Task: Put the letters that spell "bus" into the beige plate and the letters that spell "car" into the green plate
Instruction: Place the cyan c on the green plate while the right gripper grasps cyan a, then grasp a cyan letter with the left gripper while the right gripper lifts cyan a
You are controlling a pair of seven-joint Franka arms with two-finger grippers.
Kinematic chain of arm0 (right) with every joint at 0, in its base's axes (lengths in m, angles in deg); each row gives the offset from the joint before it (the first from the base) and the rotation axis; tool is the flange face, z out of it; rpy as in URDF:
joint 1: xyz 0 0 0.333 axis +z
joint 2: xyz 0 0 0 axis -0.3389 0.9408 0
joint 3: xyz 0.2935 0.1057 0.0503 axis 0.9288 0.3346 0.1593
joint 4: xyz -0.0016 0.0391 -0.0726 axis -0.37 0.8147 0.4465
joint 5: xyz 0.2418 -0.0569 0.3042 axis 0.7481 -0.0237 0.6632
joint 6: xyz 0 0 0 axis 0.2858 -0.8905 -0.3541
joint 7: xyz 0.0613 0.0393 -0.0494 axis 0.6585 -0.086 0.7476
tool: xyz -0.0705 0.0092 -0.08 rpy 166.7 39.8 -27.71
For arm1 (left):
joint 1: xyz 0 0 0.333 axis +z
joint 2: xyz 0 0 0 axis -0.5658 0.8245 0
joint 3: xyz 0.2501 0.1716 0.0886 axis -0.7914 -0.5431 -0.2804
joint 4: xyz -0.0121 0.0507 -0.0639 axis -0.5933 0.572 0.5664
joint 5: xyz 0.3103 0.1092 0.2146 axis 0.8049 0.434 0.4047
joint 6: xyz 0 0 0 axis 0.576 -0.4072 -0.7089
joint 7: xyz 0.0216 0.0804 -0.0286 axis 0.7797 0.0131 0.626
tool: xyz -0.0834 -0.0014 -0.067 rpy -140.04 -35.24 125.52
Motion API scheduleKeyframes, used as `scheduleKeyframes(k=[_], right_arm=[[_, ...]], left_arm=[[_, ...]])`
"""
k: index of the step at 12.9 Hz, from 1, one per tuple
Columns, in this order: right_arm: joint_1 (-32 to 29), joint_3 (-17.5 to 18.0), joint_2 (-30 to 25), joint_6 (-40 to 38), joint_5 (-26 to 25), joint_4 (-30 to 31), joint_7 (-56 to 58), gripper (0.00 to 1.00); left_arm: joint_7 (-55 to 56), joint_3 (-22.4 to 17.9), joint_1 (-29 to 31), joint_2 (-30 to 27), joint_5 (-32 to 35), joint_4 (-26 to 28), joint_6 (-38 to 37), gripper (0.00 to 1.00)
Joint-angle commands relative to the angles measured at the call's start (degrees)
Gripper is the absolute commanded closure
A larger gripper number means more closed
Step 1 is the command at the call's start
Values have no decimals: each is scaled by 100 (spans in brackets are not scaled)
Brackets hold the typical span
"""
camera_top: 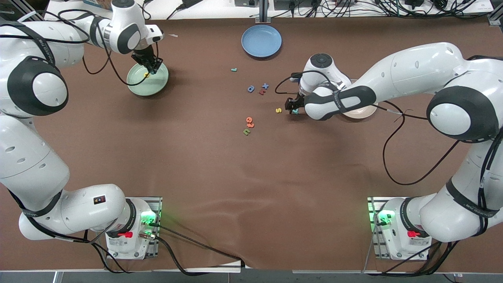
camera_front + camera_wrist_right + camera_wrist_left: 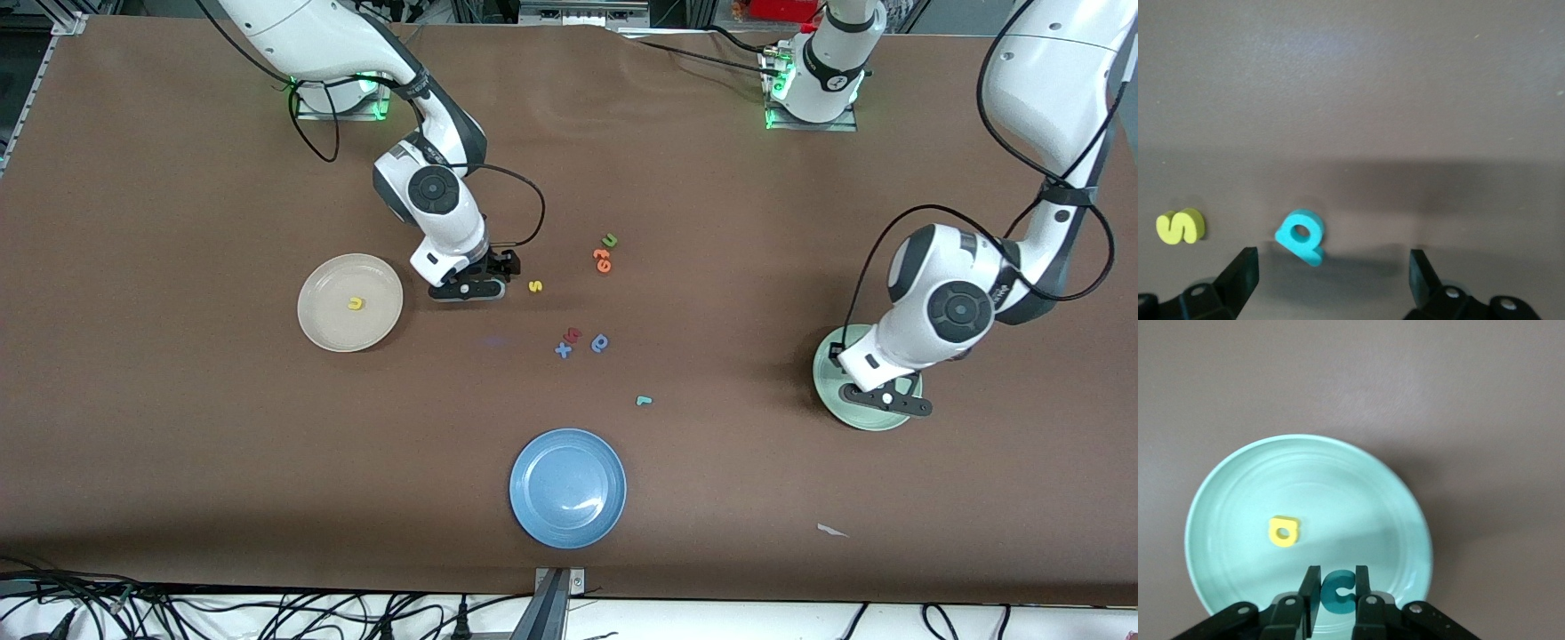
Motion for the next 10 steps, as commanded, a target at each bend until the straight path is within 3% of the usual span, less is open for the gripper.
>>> scheduleKeyframes(k=[1,4,8,10], right_arm=[[89,-23,136,78,-343,-106,-364,0],[89,-23,163,113,-449,-106,-470,5],[89,-23,189,219,-449,-115,-470,17],[89,-23,189,228,-484,-115,-470,21]], left_arm=[[-1088,69,166,158,147,-219,68,0],[1335,105,-218,184,-1616,-439,93,0],[5140,52,-1334,684,-1762,-1062,155,0],[6445,-79,-1783,931,-1770,-1396,156,0]])
